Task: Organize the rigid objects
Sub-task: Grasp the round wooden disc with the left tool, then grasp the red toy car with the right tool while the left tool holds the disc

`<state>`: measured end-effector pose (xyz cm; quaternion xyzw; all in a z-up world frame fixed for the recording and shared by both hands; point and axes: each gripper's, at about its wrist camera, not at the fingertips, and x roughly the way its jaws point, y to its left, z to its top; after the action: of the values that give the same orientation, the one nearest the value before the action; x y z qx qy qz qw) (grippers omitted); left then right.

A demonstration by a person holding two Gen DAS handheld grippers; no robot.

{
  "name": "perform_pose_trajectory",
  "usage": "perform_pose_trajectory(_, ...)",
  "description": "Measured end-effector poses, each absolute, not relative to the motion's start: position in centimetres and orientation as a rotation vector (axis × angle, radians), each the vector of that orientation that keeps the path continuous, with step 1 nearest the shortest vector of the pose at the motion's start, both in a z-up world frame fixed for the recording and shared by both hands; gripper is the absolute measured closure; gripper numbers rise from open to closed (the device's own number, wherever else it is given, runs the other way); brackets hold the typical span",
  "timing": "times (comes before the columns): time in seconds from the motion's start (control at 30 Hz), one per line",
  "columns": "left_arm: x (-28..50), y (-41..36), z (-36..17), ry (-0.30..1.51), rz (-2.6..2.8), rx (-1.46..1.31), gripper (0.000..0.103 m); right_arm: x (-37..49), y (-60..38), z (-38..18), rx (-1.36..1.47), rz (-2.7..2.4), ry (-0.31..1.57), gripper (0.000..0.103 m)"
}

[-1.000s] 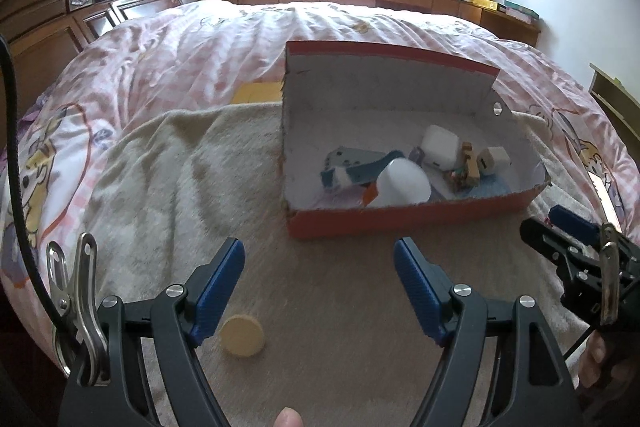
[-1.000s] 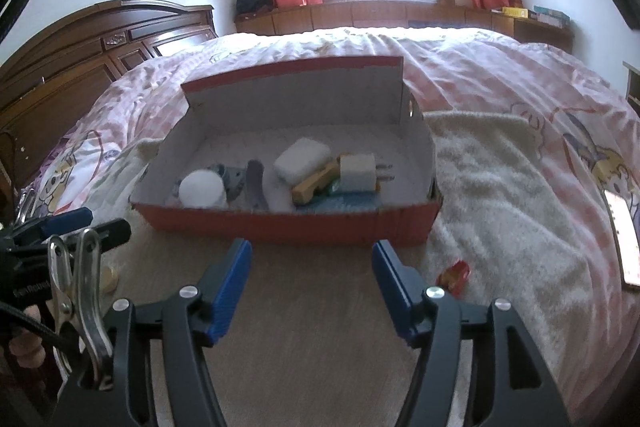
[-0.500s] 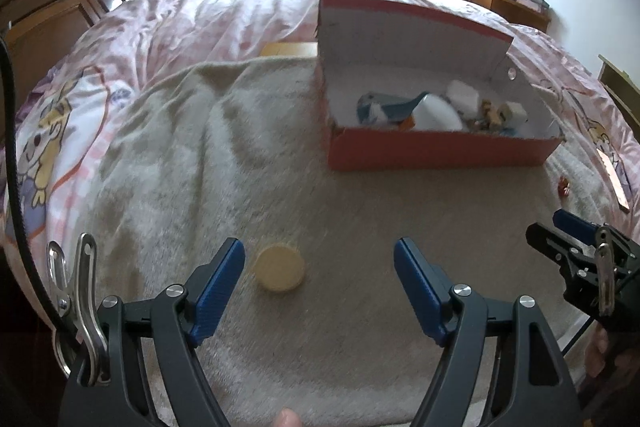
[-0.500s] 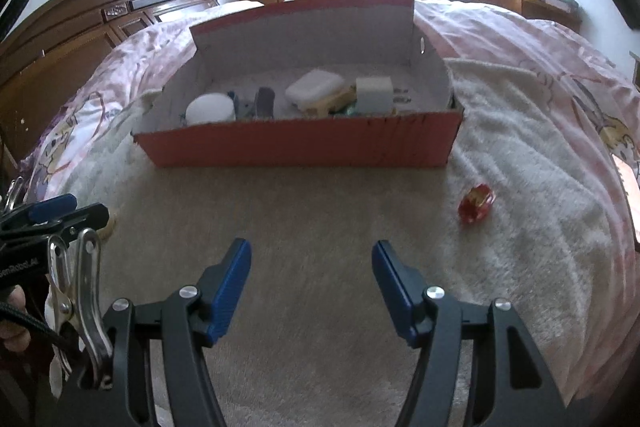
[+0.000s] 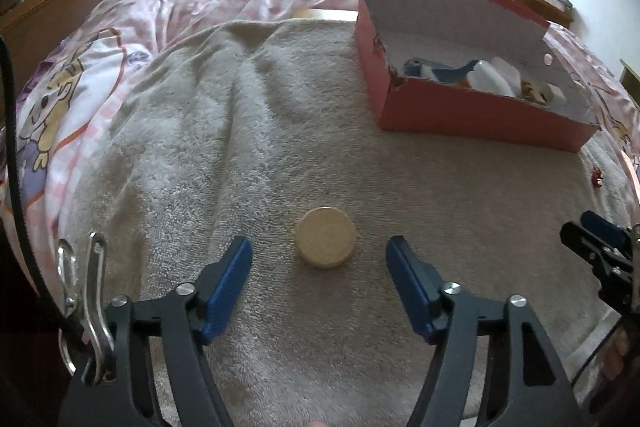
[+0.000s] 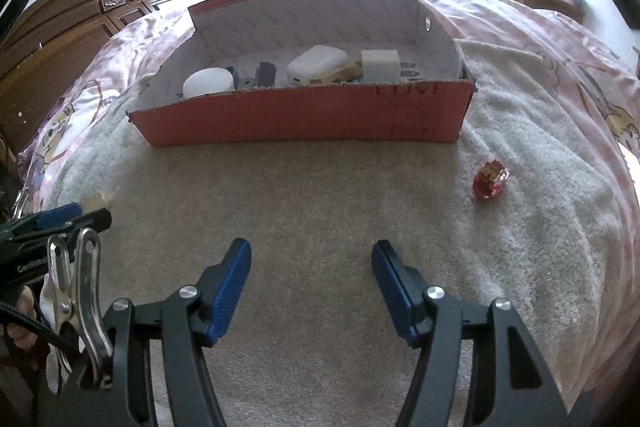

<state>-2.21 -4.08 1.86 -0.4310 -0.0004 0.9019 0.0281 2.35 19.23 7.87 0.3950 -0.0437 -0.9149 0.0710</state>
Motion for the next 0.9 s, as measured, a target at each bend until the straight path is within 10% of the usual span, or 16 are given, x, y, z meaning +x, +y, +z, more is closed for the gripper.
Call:
perform_pose_trajectory(0.4, -2.1, -3.4, 1.7, 0.060, 2.800, -1.279, 0.071, 2.6, 19.2, 7.7, 1.178, -2.757, -0.116, 0.034)
perform_pose_trajectory(0.9, -2.4, -0.6, 2.4, 0.047, 2.735, -1.244, 0.070, 2.7, 23.4, 8.5, 1.168, -2.878, -0.139, 0.034)
